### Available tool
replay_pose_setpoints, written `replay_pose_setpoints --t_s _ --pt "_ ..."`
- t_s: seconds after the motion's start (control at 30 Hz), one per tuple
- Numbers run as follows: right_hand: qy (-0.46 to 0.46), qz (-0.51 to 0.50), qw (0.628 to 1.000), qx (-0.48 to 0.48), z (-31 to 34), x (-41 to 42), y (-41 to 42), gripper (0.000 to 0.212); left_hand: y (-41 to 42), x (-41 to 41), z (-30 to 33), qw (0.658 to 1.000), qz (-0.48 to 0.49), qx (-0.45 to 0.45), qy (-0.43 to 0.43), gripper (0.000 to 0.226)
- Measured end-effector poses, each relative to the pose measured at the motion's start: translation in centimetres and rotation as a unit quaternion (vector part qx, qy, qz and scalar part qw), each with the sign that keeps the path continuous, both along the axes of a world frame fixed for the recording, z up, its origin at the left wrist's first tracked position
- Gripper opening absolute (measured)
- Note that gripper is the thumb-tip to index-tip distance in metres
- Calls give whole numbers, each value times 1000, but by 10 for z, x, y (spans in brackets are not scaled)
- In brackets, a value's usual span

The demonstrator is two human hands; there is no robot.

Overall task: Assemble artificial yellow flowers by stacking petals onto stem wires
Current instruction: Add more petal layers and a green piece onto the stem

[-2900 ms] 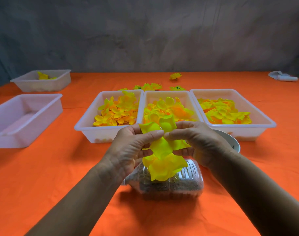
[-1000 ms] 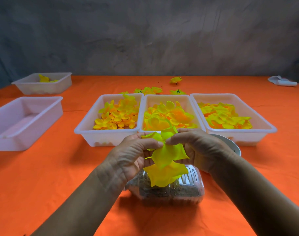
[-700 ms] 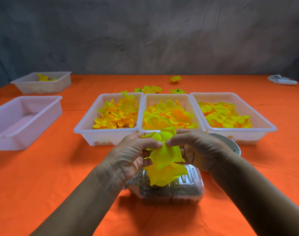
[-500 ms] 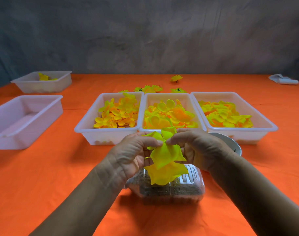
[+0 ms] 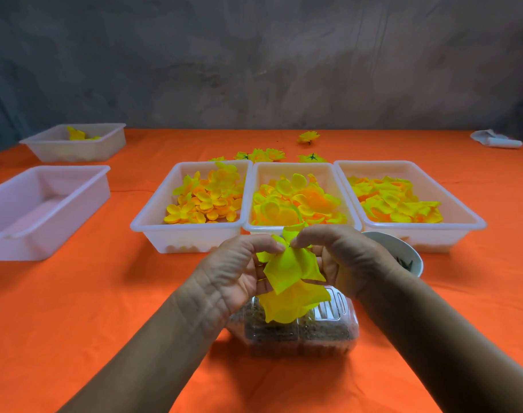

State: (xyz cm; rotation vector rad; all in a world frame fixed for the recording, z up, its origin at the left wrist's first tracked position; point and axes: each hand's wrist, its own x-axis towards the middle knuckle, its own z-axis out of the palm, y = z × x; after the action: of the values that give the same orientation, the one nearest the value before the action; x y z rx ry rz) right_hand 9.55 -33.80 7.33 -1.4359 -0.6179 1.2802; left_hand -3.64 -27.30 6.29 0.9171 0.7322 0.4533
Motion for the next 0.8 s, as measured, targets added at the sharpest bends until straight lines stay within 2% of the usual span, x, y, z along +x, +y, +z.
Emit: replay_pose_setpoints --t_s 0.23,0.4,0.43,0.57,0.73,0.8 --pt "8 -14 1000 5 -2 -4 -1 10 1 0 1 999 3 52 -7 25" --pt "13 12 999 31 0 -2 -4 17 2 -5 0 998 -9 65 -22 53" --pt "28 15 999 37 0 -1 -4 18 1 -5 0 998 -13 61 -20 53" --pt "49 33 998 25 1 -1 -6 13 1 -2 -1 999 -18 49 -11 26" --pt "48 36 998 8 2 0 -5 15 2 -2 -1 996 -16 85 -21 36" --pt "48 41 998 10 1 0 -5 18 3 -4 -1 992 -1 122 -24 32"
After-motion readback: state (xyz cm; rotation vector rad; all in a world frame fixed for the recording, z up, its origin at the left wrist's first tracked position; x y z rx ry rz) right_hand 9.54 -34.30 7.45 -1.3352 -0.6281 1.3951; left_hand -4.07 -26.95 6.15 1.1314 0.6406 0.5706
